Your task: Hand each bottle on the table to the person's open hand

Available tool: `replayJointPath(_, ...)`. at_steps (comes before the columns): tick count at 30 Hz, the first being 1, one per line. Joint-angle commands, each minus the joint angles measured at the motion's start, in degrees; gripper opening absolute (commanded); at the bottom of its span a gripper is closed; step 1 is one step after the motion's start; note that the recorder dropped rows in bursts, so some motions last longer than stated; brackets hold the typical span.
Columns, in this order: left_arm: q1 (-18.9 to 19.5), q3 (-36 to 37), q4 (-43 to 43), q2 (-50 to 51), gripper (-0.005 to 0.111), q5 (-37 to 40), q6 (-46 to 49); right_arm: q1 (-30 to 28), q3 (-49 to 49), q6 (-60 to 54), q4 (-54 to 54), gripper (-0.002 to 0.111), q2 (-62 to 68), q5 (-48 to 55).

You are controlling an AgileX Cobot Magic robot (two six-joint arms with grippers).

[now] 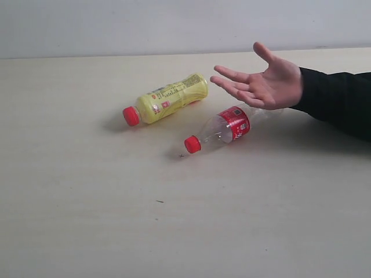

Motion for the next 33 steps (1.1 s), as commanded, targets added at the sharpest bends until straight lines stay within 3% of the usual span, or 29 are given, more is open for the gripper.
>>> replayJointPath(1, -0.3, -0.1, -0.6, -0.3, 0.0, -8.2, 0.2, 0.1, 0.2, 0.0, 0.2, 0.0, -0.3, 0.2)
replayJointPath(4, -0.3, -0.1, -0.6, -0.3, 0.0, -13.6, 1.3, 0.1, 0.2, 0.0, 0.2, 0.0, -0.3, 0.2)
replayJointPath(7, -0.3, -2.2, -0.6, 2.4, 0.0, -13.0, 6.3, 0.1, 0.2, 0.0, 0.2, 0.0, -0.3, 0.2)
replayJointPath(13, -0.3, -13.2, -8.5, 21.3, 0.0, -6.7, 23.4, 0.1, 0.2, 0.0, 0.2, 0.0, -0.3, 0.2)
replayJointPath(18, -0.3, -29.2, -8.2, 42.1, 0.0, 9.8, 30.4, 0.1, 0.2, 0.0, 0.2, 0.0, -0.3, 0.2)
replayJointPath(24, -0.3, -48.1, -3.2, 60.2, 0.0, 31.1, 48.5, 0.1, 0.2, 0.0, 0.2, 0.0, -0.3, 0.2)
replayJointPath(29, -0.3, -55.0, 3.7, 68.8, 0.0, 36.9, 62.8, 0.1, 0.2, 0.0, 0.2, 0.0, -0.3, 0.2)
replayJointPath(33, -0.3, -60.6, 14.0, 75.8, 0.0, 44.6, 53.6, 0.1, 0.2, 0.0, 0.2, 0.0, -0.3, 0.2)
